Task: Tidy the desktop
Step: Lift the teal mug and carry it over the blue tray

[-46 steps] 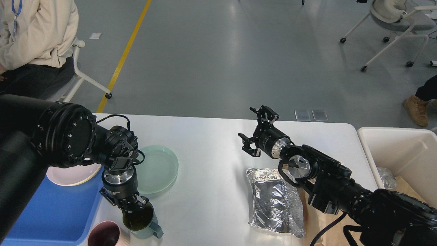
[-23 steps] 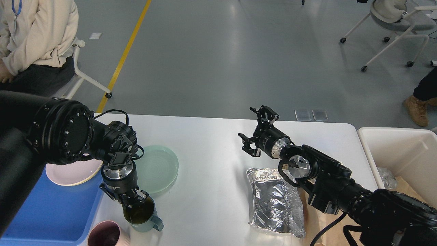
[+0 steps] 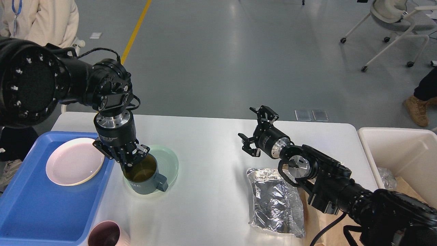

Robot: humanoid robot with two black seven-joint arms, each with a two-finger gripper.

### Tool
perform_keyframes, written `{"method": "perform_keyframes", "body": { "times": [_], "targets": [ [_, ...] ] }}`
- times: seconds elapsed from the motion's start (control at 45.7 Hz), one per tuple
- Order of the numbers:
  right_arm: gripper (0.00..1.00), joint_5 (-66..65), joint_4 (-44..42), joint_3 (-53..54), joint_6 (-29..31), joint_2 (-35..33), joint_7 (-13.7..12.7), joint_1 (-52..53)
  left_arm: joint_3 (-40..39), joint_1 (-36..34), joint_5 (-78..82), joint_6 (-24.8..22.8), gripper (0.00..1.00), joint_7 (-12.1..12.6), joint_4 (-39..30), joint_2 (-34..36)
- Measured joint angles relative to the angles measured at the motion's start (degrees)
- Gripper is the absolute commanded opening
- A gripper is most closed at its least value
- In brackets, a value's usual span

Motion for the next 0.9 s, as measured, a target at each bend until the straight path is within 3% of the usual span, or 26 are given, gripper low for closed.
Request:
{"method": "perform_keyframes", "body": {
  "times": [0.416,0.7,0.897],
  "targets": [
    [1.0,0.0,-0.05,0.0,0.0,0.0,0.0,0.0,-1.3,-13.14,-0.64,-0.08,0.0,0.04,-0.35,2.57],
    [1.0,0.0,-0.04,0.01,0.0,0.0,0.0,0.0,1.76,-13.22,-0.89,-0.09,0.0,-0.02,-0.42,4.17],
    [1.0,0.0,0.0,0.02,0.0,0.0,0.0,0.0,5.21,-9.55,-0.9,-0.08,0.01,0.21,0.66,10.62]
  ]
}}
